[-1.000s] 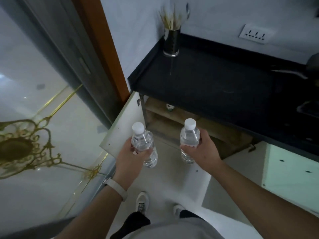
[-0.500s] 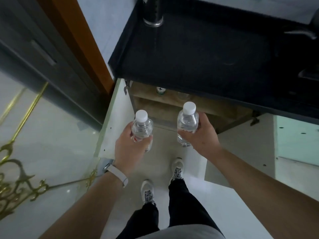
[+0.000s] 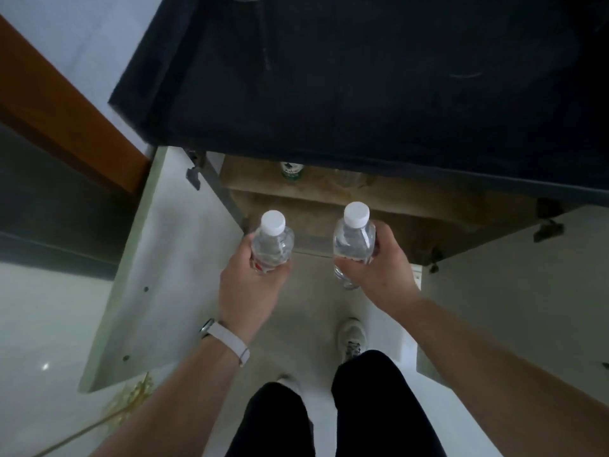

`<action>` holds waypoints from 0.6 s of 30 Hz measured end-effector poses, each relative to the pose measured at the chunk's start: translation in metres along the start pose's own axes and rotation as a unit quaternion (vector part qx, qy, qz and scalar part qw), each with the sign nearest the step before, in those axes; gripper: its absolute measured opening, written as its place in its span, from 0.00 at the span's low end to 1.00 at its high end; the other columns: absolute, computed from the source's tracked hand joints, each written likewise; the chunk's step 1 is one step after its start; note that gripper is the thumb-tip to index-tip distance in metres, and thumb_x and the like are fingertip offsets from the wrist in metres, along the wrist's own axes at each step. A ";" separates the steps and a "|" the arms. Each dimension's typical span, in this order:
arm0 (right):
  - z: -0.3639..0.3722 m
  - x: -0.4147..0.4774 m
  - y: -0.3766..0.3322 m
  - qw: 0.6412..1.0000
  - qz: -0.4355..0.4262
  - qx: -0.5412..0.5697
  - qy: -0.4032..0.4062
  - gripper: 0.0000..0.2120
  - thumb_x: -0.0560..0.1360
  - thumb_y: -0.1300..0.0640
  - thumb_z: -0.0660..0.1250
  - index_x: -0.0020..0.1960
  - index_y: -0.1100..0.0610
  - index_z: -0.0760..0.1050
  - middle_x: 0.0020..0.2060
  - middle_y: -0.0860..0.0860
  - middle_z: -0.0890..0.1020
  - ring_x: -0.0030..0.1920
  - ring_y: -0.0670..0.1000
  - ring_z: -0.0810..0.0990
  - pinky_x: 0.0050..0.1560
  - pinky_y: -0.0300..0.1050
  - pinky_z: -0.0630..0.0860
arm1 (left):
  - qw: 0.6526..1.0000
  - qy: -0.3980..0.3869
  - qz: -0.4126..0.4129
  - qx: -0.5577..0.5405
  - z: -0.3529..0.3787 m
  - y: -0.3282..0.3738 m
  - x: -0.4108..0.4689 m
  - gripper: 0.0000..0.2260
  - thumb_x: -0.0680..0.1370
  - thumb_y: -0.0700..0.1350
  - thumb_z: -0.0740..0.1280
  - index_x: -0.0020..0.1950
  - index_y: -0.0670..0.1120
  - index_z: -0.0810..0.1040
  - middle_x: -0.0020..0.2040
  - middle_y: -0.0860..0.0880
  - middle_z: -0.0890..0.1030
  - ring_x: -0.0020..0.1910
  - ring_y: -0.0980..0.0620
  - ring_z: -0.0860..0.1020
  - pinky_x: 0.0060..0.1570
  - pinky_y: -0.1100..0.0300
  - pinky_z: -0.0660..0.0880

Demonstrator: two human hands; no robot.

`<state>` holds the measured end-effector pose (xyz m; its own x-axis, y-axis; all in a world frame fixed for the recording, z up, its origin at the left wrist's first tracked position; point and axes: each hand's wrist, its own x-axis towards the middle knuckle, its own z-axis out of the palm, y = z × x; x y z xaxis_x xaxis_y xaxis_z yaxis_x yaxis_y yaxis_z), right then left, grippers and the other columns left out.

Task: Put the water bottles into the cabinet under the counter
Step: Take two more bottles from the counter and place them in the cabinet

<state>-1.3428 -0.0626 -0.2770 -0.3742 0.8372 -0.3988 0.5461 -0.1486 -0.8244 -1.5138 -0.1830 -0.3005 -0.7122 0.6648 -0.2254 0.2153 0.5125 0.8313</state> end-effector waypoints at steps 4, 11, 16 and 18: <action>0.017 0.053 0.047 0.999 -0.024 0.015 0.018 0.29 0.68 0.53 0.79 0.60 0.41 0.66 0.50 0.38 0.78 0.45 0.38 0.79 0.30 0.28 0.72 | 0.999 0.026 0.016 -0.019 0.048 -0.047 0.039 0.23 0.70 0.51 0.79 0.61 0.62 0.76 0.51 0.65 0.82 0.51 0.63 0.81 0.49 0.65 0.75; 0.048 0.140 0.100 0.990 -0.121 0.044 0.048 0.24 0.68 0.56 0.78 0.56 0.43 0.69 0.48 0.41 0.80 0.45 0.34 0.80 0.39 0.32 0.74 | 0.991 0.110 0.061 -0.052 0.099 -0.110 0.113 0.22 0.69 0.54 0.78 0.61 0.60 0.78 0.50 0.61 0.84 0.50 0.60 0.81 0.52 0.55 0.80; 0.059 0.175 0.103 0.974 -0.210 0.067 0.043 0.29 0.69 0.57 0.77 0.65 0.46 0.67 0.53 0.40 0.80 0.51 0.35 0.79 0.46 0.31 0.77 | 0.978 0.150 0.102 -0.100 0.100 -0.118 0.154 0.24 0.68 0.54 0.78 0.63 0.59 0.77 0.53 0.62 0.82 0.52 0.60 0.80 0.55 0.53 0.79; 0.061 0.184 0.098 0.969 -0.234 0.070 0.048 0.31 0.69 0.56 0.77 0.66 0.46 0.67 0.54 0.39 0.79 0.53 0.34 0.79 0.47 0.30 0.77 | 0.974 0.161 0.117 -0.111 0.095 -0.113 0.169 0.25 0.68 0.54 0.78 0.63 0.59 0.78 0.53 0.62 0.82 0.52 0.62 0.80 0.54 0.55 0.79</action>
<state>-1.4040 0.0444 -0.4559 -0.4809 0.8743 0.0652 0.2245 0.1947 -0.9548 -1.5945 -0.0771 -0.4812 -0.8415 0.5255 0.1253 0.2726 0.2128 0.9383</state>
